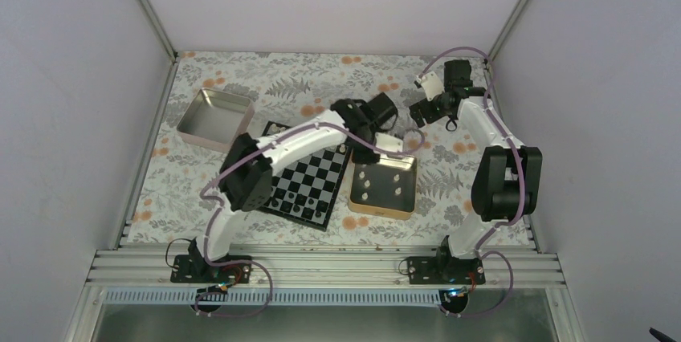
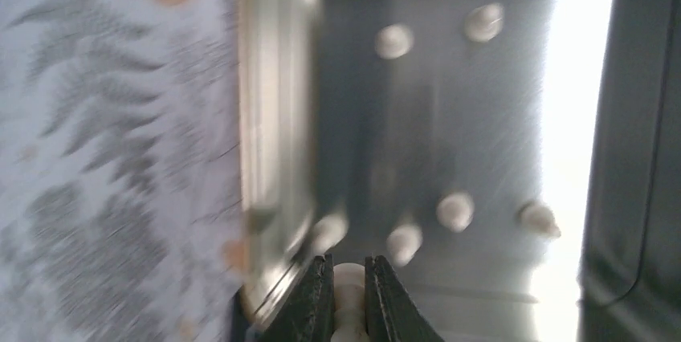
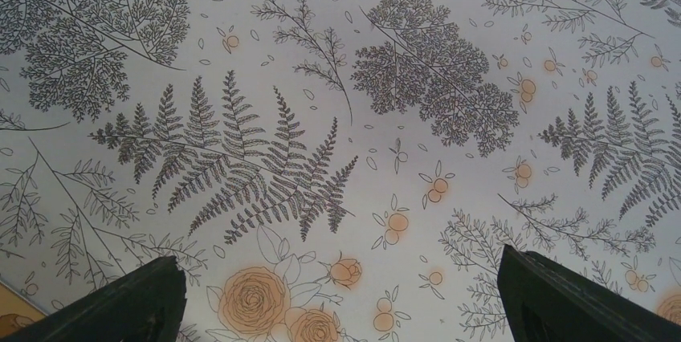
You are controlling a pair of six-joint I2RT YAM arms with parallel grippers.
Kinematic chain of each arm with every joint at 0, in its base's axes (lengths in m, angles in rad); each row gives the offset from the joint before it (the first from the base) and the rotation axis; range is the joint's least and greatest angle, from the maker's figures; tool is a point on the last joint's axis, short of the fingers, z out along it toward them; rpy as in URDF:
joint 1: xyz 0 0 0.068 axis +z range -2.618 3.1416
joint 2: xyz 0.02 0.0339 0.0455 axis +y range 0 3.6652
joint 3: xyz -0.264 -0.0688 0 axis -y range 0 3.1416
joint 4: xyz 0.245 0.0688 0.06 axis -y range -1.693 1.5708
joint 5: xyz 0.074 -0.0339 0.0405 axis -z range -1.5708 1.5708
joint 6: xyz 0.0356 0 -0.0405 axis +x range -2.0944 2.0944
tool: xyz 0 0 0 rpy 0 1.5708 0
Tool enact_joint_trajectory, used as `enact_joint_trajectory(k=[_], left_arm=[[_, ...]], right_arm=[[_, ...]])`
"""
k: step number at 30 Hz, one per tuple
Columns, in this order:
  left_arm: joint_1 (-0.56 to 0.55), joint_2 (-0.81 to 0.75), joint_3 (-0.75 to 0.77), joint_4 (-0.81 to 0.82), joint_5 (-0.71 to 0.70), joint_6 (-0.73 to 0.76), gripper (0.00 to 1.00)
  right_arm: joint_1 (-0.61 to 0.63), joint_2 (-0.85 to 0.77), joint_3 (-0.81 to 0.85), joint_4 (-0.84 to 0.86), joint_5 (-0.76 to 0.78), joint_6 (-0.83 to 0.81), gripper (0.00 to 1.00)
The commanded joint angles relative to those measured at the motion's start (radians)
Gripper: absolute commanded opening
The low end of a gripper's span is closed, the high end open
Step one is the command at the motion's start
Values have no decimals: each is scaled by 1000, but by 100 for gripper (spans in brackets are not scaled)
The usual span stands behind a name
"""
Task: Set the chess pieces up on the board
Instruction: Pick up the chess piece from the storage box, then place the chess piece on the chessboard.
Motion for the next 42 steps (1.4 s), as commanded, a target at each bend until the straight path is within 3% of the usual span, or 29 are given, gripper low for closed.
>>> enact_joint_trajectory(k=[1, 12, 19, 30, 42], left_arm=[[99, -109, 6, -33, -63, 24, 3], [459, -141, -5, 0, 67, 41, 5], [597, -113, -62, 50, 152, 42, 5], [649, -124, -259, 163, 183, 28, 6], [632, -114, -326, 174, 173, 29, 6]], right_arm=[[0, -30, -3, 5, -14, 0, 100], [9, -14, 4, -11, -13, -2, 100], [17, 2, 9, -20, -11, 0, 100], [26, 21, 10, -25, -7, -3, 100], [37, 32, 6, -31, -6, -11, 100]])
